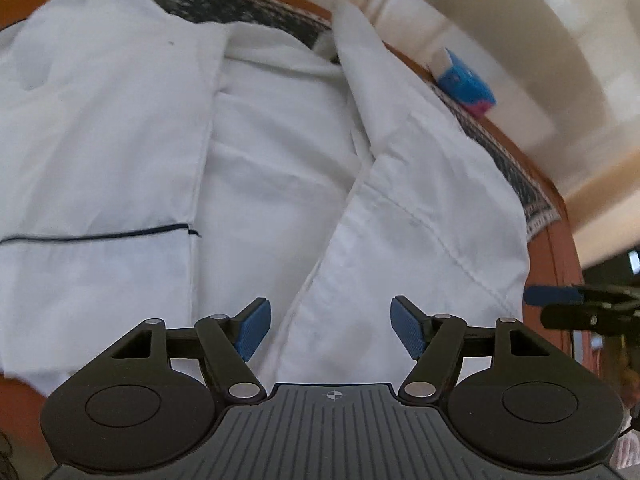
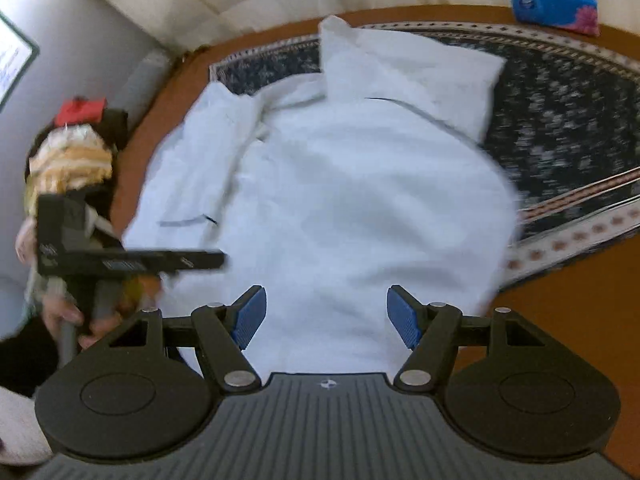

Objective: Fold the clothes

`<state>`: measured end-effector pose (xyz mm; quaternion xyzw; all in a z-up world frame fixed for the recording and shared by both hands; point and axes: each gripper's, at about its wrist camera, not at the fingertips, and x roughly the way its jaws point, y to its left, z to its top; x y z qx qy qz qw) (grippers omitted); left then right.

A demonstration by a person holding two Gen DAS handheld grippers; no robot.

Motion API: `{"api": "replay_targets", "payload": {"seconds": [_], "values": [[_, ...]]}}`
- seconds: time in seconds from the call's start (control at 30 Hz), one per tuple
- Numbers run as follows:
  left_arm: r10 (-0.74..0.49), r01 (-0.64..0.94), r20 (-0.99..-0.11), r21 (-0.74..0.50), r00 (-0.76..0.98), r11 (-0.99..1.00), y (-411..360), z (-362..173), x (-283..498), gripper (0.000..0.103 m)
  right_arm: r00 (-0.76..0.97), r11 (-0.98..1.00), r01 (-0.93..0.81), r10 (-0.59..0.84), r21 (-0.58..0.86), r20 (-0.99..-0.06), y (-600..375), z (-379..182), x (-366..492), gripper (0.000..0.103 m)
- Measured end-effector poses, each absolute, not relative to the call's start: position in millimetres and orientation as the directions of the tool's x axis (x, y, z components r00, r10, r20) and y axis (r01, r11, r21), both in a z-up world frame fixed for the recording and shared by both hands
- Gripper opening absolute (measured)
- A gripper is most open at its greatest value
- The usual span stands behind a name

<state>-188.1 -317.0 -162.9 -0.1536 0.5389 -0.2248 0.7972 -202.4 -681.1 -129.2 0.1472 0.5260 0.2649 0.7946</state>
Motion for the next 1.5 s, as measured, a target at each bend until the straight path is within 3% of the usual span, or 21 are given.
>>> {"api": "replay_targets", "payload": {"seconds": [0.03, 0.07, 0.1, 0.13, 0.17, 0.23, 0.33, 0.43, 0.53, 0.57, 0.6, 0.67, 0.73, 0.8, 1.0, 1.07, 1.13, 1.2, 1.27, 1.4, 1.5], "values": [[-0.545, 0.217, -0.784, -0.500, 0.297, 0.838, -313.5, -164.5, -187.4, 0.069, 0.317, 0.823, -0.252, 0.567, 0.509, -0.760, -667.3, -130.4, -201.0, 0.071], [-0.564, 0.240, -0.778, -0.513, 0.276, 0.824, -310.1, -165.6, -187.4, 0.041, 0.326, 0.830, -0.237, 0.557, 0.504, -0.764, -653.6, -131.6, -199.2, 0.071], [-0.583, 0.263, -0.772, -0.525, 0.254, 0.810, -306.7, -166.7, -187.4, 0.029, 0.332, 0.839, -0.220, 0.544, 0.498, -0.770, -640.0, -132.9, -196.7, 0.071], [-0.601, 0.285, -0.765, -0.537, 0.232, 0.794, -303.3, -167.7, -187.4, 0.028, 0.338, 0.847, -0.203, 0.531, 0.491, -0.777, -626.5, -134.2, -194.2, 0.071], [-0.618, 0.307, -0.758, -0.549, 0.209, 0.777, -299.8, -168.8, -187.4, 0.017, 0.343, 0.855, -0.186, 0.518, 0.484, -0.783, -613.0, -135.5, -191.7, 0.071], [-0.649, 0.360, -0.741, -0.566, 0.174, 0.742, -294.1, -166.5, -193.5, 0.005, 0.350, 0.867, -0.153, 0.497, 0.475, -0.794, -591.1, -138.4, -188.3, 0.071], [-0.681, 0.414, -0.720, -0.583, 0.135, 0.699, -287.3, -164.3, -202.1, 0.002, 0.340, 0.882, -0.093, 0.464, 0.462, -0.818, -561.9, -143.4, -181.3, 0.071], [-0.716, 0.439, -0.692, -0.615, 0.098, 0.655, -280.6, -163.0, -208.7, 0.002, 0.327, 0.886, -0.067, 0.454, 0.459, -0.829, -538.5, -145.2, -181.1, 0.072], [-0.742, 0.466, -0.669, -0.641, 0.048, 0.609, -278.3, -163.4, -212.5, 0.002, 0.302, 0.928, -0.079, 0.371, 0.365, -0.878, -516.1, -151.5, -184.1, 0.071], [-0.742, 0.474, -0.670, -0.643, 0.033, 0.602, -278.4, -164.8, -212.7, 0.002, 0.295, 0.942, -0.083, 0.336, 0.326, -0.895, -510.4, -155.1, -185.2, 0.063], [-0.742, 0.476, -0.670, -0.647, 0.019, 0.596, -277.4, -167.1, -212.2, 0.002, 0.286, 0.950, -0.081, 0.312, 0.302, -0.906, -507.6, -159.5, -186.2, 0.033], [-0.742, 0.471, -0.671, -0.653, 0.003, 0.592, -272.9, -170.1, -208.9, 0.003, 0.264, 0.953, -0.066, 0.304, 0.297, -0.915, -506.7, -169.0, -187.6, 0.004], [-0.748, 0.467, -0.664, -0.660, 0.004, 0.589, -262.9, -166.9, -203.7, 0.005, 0.259, 0.949, -0.041, 0.312, 0.312, -0.914, -510.5, -173.2, -190.8, 0.002], [-0.751, 0.455, -0.660, -0.663, 0.020, 0.594, -252.2, -162.3, -193.5, 0.026, 0.227, 0.938, -0.046, 0.344, 0.343, -0.911, -514.6, -174.6, -195.4, 0.002], [-0.720, 0.439, -0.682, -0.613, 0.126, 0.658, -241.9, -146.1, -134.8, 0.027, 0.128, 0.907, -0.074, 0.421, 0.414, -0.898, -522.2, -179.8, -206.6, 0.003], [-0.706, 0.464, -0.693, -0.581, 0.149, 0.668, -253.6, -140.4, -117.9, 0.032, 0.178, 0.890, -0.073, 0.456, 0.450, -0.872, -534.4, -168.0, -206.2, 0.007], [-0.698, 0.484, -0.697, -0.560, 0.164, 0.672, -267.2, -136.0, -103.6, 0.042, 0.271, 0.862, -0.059, 0.499, 0.503, -0.824, -554.3, -148.6, -204.8, 0.015], [-0.694, 0.502, -0.699, -0.543, 0.173, 0.672, -282.7, -132.9, -90.6, 0.045, 0.369, 0.838, -0.050, 0.521, 0.543, -0.770, -575.7, -127.6, -202.7, 0.044], [-0.689, 0.519, -0.701, -0.526, 0.184, 0.674, -301.8, -130.0, -78.4, 0.054, 0.493, 0.866, -0.050, 0.455, 0.498, -0.742, -605.2, -100.9, -193.8, 0.052], [-0.674, 0.549, -0.714, -0.491, 0.191, 0.676, -336.8, -120.7, -61.7, 0.064, 0.622, 0.929, -0.006, 0.294, 0.371, -0.726, -659.7, -86.6, -159.2, 0.058], [-0.638, 0.563, -0.743, -0.445, 0.202, 0.697, -363.0, -119.2, -47.5, 0.072, 0.625, 0.932, 0.014, 0.274, 0.362, -0.731, -688.0, -103.1, -130.6, 0.058]]}}
